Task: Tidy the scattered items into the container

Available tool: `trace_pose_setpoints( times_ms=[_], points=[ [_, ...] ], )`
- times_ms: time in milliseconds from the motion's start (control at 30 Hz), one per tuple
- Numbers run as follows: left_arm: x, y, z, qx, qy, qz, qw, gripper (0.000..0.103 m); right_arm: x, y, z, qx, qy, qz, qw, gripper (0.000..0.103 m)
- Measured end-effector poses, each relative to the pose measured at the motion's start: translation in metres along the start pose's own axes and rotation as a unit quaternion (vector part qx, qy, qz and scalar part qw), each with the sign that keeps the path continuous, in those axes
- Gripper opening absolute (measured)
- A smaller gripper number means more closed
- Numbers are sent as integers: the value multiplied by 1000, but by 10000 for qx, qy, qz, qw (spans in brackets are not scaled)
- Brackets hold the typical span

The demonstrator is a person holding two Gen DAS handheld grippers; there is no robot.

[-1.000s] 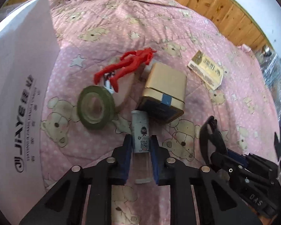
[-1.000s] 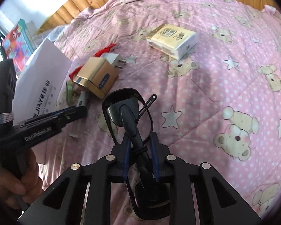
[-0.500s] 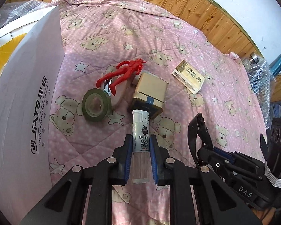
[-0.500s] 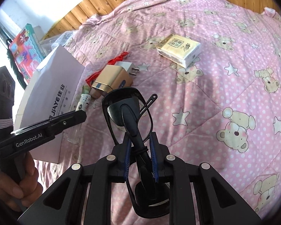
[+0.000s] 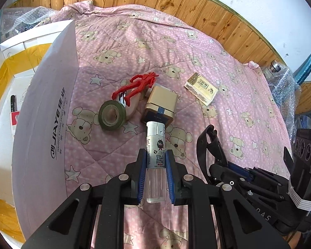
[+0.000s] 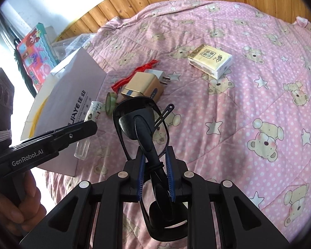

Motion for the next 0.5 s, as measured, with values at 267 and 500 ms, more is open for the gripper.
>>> trace_pose_setpoints(
  times_ms=[267, 500],
  points=[
    [-24, -5, 2, 46, -46, 193, 9998, 19, -12, -7, -14, -86, 40, 79, 9999, 20],
    [-42, -10, 3, 38, -99, 321, 9994, 19, -22, -12, -26, -175, 81, 136, 9997, 20]
  ],
)
Point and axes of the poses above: each gripper's, at about its wrist camera, not at the fingertips, and x roughly the way its jaws point, z to its right, y to its top, the point moved 6 cm from there along x, roughly the way its jaws point, and after that the axes turned 2 degrees about x, right-handed, at the moved point
